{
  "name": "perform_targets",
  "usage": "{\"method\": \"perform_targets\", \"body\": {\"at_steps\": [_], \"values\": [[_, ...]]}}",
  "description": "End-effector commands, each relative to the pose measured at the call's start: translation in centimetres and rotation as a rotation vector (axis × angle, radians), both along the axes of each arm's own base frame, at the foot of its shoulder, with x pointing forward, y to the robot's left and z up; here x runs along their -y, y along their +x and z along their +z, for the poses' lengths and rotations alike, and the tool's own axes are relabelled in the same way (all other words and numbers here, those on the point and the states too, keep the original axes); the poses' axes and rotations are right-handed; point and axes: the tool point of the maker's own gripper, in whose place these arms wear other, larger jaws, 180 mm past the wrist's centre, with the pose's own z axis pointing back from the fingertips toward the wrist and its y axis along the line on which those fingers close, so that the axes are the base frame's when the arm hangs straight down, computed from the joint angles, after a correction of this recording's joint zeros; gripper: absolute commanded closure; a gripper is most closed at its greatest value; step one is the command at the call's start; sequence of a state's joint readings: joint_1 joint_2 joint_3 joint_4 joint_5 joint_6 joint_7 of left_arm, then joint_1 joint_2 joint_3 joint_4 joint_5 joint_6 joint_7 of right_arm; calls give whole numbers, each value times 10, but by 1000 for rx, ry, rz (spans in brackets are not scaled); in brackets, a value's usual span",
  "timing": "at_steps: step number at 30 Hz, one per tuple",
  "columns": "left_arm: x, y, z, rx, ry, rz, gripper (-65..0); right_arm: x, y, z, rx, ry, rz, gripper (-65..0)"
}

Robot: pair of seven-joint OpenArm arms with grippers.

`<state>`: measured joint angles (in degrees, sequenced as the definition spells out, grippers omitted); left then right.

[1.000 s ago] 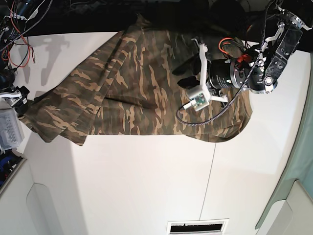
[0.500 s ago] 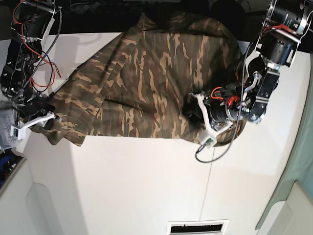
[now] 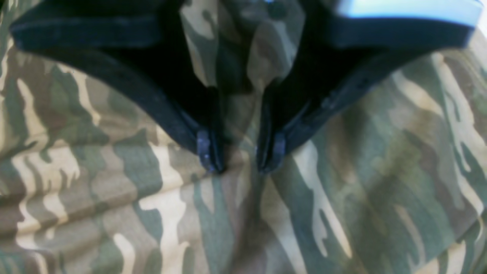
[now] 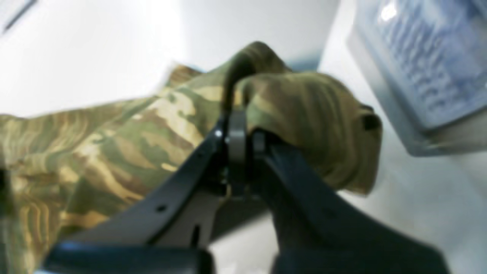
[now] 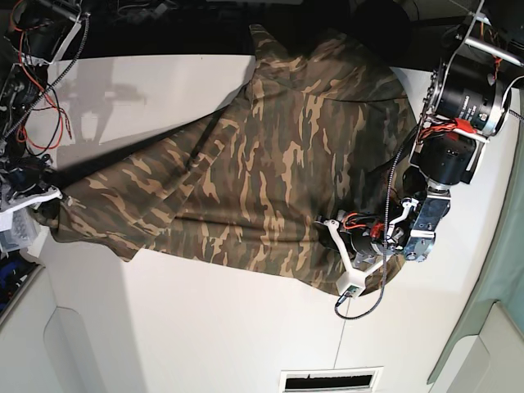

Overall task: Layout the t-shirt on the table in an organized manner, then fold the t-shirt properly
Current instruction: 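Pull the shirt body with the left gripper back across the table, then grasp the shirt hem with the right gripper and hold it down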

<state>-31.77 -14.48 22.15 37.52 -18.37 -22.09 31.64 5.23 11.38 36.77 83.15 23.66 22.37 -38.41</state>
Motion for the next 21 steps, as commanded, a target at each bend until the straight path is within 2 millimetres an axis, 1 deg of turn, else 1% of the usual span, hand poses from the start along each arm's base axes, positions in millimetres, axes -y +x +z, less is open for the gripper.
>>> {"method": "perform_targets", "body": {"at_steps": [1, 5, 9, 10, 12, 13, 14, 17, 21], "values": [[-40, -13, -10, -78, 152, 40, -191, 21, -8, 15, 42, -45, -35, 0], [-39, -12, -9, -75, 150, 40, -191, 35, -53, 16, 46, -34, -67, 0], [-33, -12, -10, -77, 143, 35, -191, 46, -90, 0, -14, -20, -110, 0], [-32, -12, -10, -76, 142, 34, -191, 46, -97, -5, -32, -19, -114, -35], [-31, -12, -10, -81, 142, 33, -191, 47, -108, -12, -61, -18, -119, -222], [-32, -14, -11, -88, 145, 33, -191, 47, -112, -14, -71, -19, -118, -295], [-32, -15, -11, -94, 147, 33, -191, 47, -114, -15, -76, -17, -118, -341], [-32, -16, -12, -100, 149, 34, -191, 44, -111, -11, -49, 9, -121, -349], [-33, -18, -13, -111, 153, 34, -191, 33, -90, 11, 64, 75, -94, -349]]}}
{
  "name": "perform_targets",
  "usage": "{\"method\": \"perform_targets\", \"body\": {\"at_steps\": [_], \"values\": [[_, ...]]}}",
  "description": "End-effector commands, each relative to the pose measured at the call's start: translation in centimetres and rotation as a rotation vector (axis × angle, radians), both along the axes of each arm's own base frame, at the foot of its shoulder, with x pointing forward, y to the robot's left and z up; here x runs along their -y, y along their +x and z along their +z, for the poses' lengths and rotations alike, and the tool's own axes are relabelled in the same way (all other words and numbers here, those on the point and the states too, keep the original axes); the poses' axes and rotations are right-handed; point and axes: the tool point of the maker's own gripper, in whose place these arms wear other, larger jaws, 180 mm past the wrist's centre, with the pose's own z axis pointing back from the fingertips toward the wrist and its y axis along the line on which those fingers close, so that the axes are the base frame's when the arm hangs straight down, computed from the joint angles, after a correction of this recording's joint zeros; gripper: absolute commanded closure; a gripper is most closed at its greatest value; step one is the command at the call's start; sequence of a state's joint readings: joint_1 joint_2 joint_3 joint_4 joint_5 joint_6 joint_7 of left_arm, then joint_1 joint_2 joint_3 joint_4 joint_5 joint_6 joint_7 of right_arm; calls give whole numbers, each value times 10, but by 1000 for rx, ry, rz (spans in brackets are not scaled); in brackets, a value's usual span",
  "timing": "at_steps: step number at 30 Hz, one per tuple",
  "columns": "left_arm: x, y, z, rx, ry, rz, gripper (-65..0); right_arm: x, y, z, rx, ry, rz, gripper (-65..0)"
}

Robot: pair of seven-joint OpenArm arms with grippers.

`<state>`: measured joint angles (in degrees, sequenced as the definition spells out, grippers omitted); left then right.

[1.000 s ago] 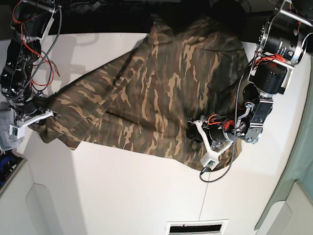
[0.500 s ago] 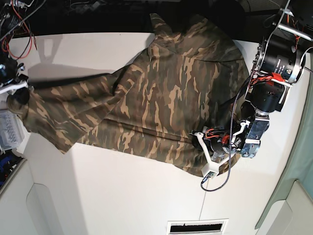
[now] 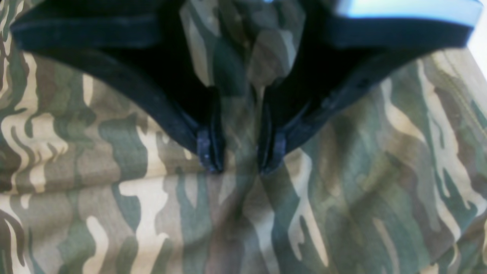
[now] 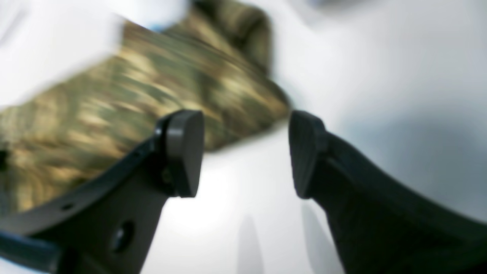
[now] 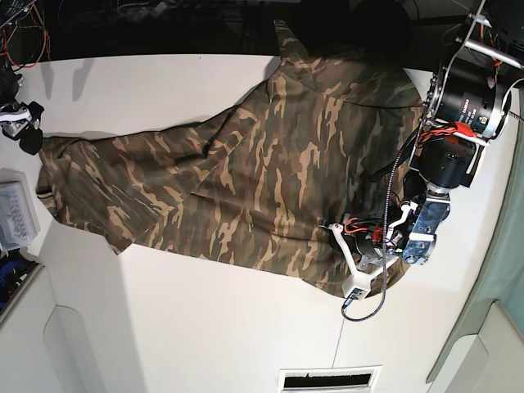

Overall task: Layout the t-shirt on the table in an organized manner, then fold the t-shirt properly
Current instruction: 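Grasp the shirt hem with the right gripper and hold it down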

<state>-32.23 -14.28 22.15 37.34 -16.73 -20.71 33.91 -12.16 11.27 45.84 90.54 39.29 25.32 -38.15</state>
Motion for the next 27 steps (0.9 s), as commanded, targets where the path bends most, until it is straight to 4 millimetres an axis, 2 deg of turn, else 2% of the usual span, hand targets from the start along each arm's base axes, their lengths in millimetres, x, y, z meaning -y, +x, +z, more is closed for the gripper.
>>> {"method": "perform_targets", "body": {"at_steps": [1, 6, 9, 12, 16, 19, 21, 24, 27], "values": [[-26, -17, -11, -87, 106, 27, -191, 6, 14, 20, 71, -27, 4, -349], [-27, -21, -14, -102, 109, 26, -191, -15, 47, 31, 153, 18, 8, -347], [-21, -24, -16, -109, 92, 21, -191, -43, 66, 25, 141, 11, 54, -347], [-3, -24, -17, -114, 65, -12, -191, -79, 81, 12, 114, -8, 130, -347], [19, -26, -19, -119, 37, -32, -191, -123, 87, -22, 30, -63, 218, -347], [19, -26, -20, -121, 37, -33, -191, -145, 86, -53, -32, -116, 238, -347], [16, -27, -20, -123, 42, -30, -191, -156, 86, -63, -46, -134, 245, -347], [17, -26, -20, -122, 41, -31, -191, -170, 93, -66, -51, -161, 296, -347], [20, -26, -20, -122, 36, -34, -191, -172, 104, -59, -32, -172, 296, -340]]}}
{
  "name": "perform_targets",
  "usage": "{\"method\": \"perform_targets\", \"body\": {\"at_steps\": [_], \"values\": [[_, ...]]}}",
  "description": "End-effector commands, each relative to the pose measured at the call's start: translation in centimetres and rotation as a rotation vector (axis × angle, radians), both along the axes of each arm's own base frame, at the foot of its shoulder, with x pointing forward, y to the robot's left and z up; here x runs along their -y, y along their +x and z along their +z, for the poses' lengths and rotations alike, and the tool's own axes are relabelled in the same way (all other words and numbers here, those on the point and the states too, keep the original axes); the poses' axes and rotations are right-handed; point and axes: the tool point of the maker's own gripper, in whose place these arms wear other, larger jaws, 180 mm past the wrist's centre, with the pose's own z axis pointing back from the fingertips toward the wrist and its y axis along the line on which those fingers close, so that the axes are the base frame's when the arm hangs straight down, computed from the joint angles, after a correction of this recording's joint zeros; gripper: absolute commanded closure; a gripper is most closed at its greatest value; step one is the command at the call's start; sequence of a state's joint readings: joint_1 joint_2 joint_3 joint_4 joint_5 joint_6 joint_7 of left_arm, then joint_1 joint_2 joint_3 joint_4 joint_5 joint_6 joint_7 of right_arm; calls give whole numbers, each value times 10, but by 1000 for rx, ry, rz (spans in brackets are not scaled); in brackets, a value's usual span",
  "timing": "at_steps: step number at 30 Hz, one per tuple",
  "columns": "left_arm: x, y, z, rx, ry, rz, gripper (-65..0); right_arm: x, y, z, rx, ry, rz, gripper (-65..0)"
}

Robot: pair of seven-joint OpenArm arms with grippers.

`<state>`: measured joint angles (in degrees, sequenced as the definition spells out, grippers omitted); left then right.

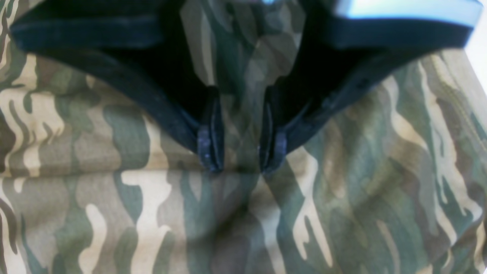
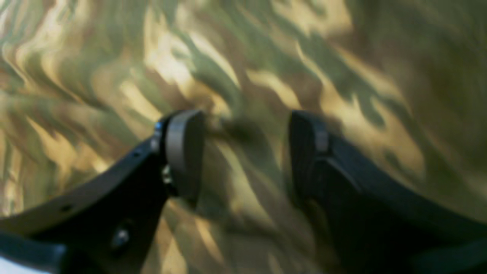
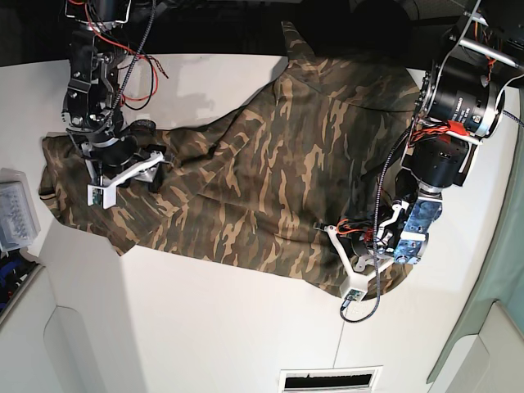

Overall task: Layout the t-shirt on the table in an organized manner, then fold the t-shirt properly
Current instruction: 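Grasp the shirt hem with the right gripper and hold it down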

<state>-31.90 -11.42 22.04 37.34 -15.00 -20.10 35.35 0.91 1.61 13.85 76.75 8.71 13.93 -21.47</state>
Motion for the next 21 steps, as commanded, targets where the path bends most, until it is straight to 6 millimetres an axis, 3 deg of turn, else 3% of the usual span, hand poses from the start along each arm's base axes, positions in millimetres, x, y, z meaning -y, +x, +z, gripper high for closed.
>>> {"method": "perform_targets", "body": {"at_steps": [1, 5, 8, 10, 15, 17, 21], "values": [[-5, -21, -14, -97, 40, -6, -191, 4, 16, 16, 60, -5, -12, -315], [-9, -24, -16, -103, 45, -3, -191, 5, 20, 19, 66, -7, -17, -131], [-9, -26, -17, -105, 47, -2, -191, 5, 19, 18, 59, -9, -15, -124], [-8, -28, -19, -110, 45, -3, -191, 7, 17, 15, 43, -27, -12, -170], [-8, -32, -22, -119, 46, -3, -191, 12, 17, 15, 38, -56, -19, -409], [-9, -33, -23, -122, 46, -3, -191, 14, 18, 15, 38, -58, -31, -442], [-9, -38, -26, -130, 48, -5, -191, 14, 21, 12, 45, -55, -39, -441]]}}
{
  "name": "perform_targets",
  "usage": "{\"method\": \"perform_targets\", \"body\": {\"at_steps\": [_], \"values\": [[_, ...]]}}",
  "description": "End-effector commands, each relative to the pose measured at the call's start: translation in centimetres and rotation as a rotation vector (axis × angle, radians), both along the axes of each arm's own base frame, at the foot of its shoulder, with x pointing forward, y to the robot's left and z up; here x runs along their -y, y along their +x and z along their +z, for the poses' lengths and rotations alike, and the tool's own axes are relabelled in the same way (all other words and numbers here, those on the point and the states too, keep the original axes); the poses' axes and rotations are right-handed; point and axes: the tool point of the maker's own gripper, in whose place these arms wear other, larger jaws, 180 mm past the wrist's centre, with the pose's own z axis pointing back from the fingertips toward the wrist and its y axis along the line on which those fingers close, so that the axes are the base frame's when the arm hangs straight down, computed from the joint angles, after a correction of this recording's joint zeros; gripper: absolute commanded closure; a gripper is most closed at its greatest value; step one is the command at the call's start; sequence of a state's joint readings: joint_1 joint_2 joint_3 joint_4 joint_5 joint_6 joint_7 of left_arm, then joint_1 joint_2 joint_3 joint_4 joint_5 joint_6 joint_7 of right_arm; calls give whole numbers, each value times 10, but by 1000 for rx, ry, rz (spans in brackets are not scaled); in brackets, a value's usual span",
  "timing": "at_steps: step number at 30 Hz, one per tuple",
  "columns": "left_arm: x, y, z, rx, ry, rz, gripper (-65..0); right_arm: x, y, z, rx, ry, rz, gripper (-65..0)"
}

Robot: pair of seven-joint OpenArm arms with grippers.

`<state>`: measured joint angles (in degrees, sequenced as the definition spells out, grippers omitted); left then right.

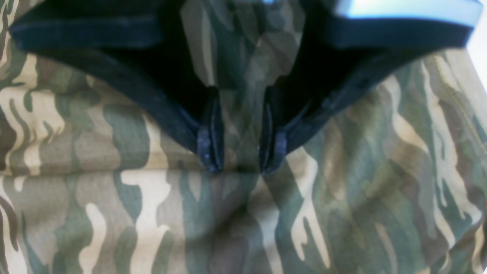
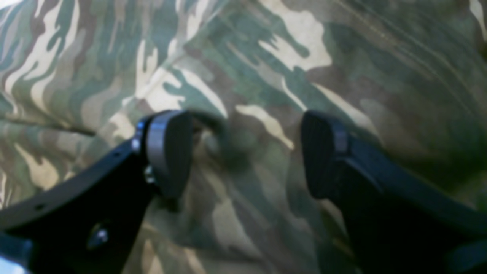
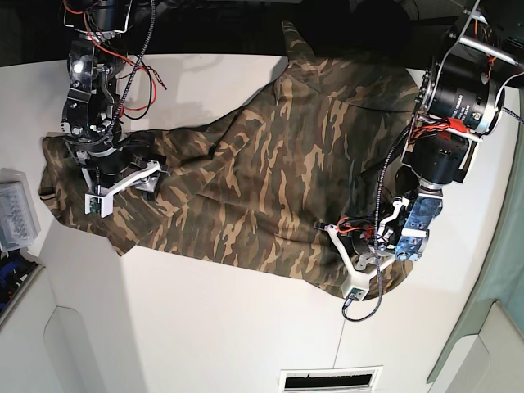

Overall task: Layout the t-shirt on the table in an organized manner, then fold the t-shirt properly
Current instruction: 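Grasp the shirt hem with the right gripper and hold it down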

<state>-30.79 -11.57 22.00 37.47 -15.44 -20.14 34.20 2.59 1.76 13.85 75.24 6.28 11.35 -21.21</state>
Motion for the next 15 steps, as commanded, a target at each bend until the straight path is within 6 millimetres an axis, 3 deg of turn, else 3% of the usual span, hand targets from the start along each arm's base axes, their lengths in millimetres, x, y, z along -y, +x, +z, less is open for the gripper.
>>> {"method": "perform_targets", "body": {"at_steps": [1, 3, 6, 9, 15], "values": [[-10, -32, -21, -131, 62, -10, -191, 4, 14, 11, 49, -4, -8, -441], [-10, -32, -21, -131, 62, -10, -191, 3, 15, 0, 22, 6, -9, -428], [-9, -32, -21, -131, 61, -10, -191, 0, 15, -14, -19, 20, -10, -296], [-10, -32, -21, -130, 62, -9, -191, 0, 16, -12, -17, 21, -10, -191], [-11, -32, -21, -130, 65, -8, -191, 3, 27, 11, 50, 5, -8, -175]]}}
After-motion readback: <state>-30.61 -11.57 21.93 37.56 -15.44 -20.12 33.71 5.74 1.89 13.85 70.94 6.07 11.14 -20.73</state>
